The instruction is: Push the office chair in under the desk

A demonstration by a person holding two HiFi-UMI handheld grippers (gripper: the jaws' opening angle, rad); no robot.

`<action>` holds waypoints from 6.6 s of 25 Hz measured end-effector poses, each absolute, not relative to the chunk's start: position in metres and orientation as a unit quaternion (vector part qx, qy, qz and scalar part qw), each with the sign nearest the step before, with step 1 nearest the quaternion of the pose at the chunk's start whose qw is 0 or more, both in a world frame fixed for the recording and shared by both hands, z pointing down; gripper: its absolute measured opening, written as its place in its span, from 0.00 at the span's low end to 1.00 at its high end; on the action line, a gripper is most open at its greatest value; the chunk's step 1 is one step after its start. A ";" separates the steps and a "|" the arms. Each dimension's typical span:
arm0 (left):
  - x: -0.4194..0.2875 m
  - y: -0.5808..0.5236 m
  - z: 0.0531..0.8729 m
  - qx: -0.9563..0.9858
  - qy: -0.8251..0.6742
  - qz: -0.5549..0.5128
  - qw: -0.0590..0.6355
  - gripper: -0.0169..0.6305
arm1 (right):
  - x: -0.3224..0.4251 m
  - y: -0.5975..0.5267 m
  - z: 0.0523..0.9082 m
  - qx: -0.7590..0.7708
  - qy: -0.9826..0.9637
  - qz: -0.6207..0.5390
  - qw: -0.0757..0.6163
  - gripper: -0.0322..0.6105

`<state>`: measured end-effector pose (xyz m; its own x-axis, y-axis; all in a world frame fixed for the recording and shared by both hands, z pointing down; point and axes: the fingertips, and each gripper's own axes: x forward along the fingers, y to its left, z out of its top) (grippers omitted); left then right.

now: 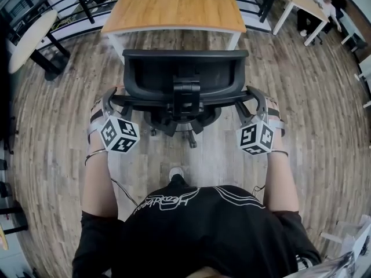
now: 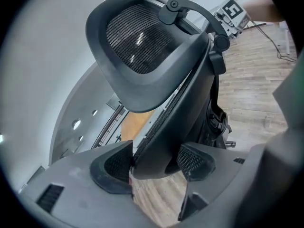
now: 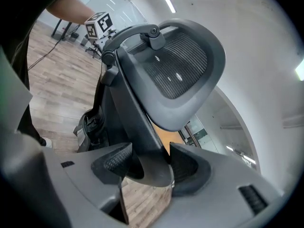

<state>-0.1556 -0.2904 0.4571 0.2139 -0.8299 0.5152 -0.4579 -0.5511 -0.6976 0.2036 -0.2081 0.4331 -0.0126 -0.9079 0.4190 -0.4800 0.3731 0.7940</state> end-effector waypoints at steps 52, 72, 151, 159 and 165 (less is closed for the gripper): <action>-0.148 -0.514 0.456 -0.729 0.453 -0.464 0.216 0.44 | 0.209 -0.414 0.429 0.522 -0.680 -0.241 0.454 0.47; -0.126 -0.578 0.461 -0.704 0.491 -0.473 0.201 0.44 | 0.238 -0.500 0.432 0.500 -0.703 -0.266 0.431 0.47; -0.114 -0.839 0.454 -0.768 0.424 -0.396 0.270 0.45 | 0.232 -0.719 0.429 0.579 -0.645 -0.254 0.429 0.47; -0.135 -0.806 0.449 -0.793 0.443 -0.366 0.203 0.45 | 0.238 -0.707 0.428 0.579 -0.652 -0.234 0.429 0.47; -0.123 -0.732 0.437 -0.844 0.428 -0.305 0.101 0.45 | 0.227 -0.655 0.429 0.587 -0.723 -0.112 0.345 0.47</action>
